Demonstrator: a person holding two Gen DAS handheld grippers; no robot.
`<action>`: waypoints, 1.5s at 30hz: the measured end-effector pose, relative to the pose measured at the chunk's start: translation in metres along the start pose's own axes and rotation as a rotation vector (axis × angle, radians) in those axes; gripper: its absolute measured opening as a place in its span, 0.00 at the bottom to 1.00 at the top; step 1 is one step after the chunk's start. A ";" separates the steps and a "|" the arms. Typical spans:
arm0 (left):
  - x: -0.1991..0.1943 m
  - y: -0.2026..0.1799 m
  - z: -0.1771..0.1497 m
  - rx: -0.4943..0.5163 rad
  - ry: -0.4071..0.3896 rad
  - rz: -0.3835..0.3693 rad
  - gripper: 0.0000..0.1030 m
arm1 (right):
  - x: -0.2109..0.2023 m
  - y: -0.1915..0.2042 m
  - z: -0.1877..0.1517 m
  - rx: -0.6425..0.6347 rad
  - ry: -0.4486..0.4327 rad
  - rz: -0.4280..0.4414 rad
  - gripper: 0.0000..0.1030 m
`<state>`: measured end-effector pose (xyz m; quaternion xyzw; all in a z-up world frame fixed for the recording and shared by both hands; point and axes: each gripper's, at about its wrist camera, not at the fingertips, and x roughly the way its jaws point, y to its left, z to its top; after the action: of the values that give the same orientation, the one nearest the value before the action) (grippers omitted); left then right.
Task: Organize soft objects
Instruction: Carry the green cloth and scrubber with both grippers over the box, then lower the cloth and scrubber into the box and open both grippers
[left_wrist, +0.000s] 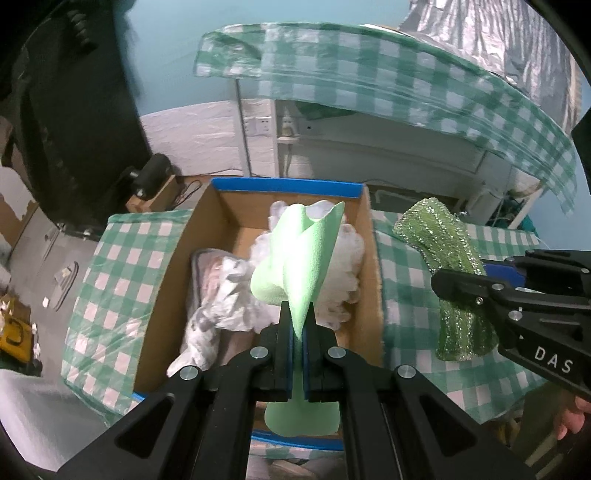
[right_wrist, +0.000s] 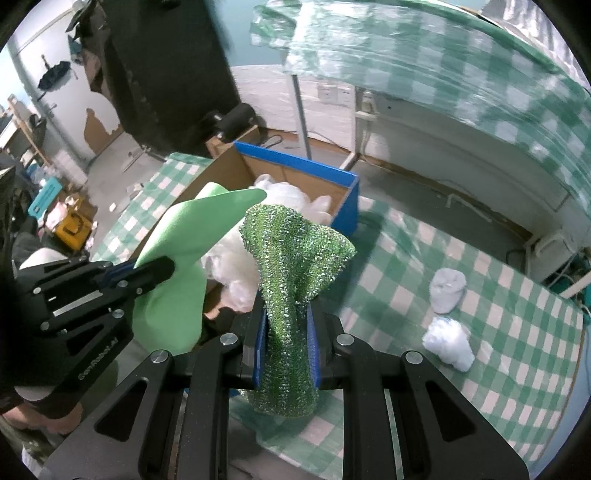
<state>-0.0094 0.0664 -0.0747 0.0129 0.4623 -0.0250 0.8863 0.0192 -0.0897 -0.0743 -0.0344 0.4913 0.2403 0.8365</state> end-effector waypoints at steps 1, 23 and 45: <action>0.002 0.005 -0.001 -0.007 0.002 0.008 0.03 | 0.002 0.003 0.001 -0.004 0.002 0.002 0.17; 0.038 0.052 -0.015 -0.089 0.092 0.065 0.04 | 0.060 0.053 0.014 -0.051 0.091 0.067 0.17; 0.032 0.059 -0.014 -0.151 0.088 0.065 0.48 | 0.049 0.045 0.016 -0.026 0.033 0.047 0.61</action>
<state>0.0008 0.1245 -0.1091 -0.0381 0.5008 0.0393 0.8639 0.0319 -0.0273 -0.0990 -0.0376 0.5027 0.2658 0.8217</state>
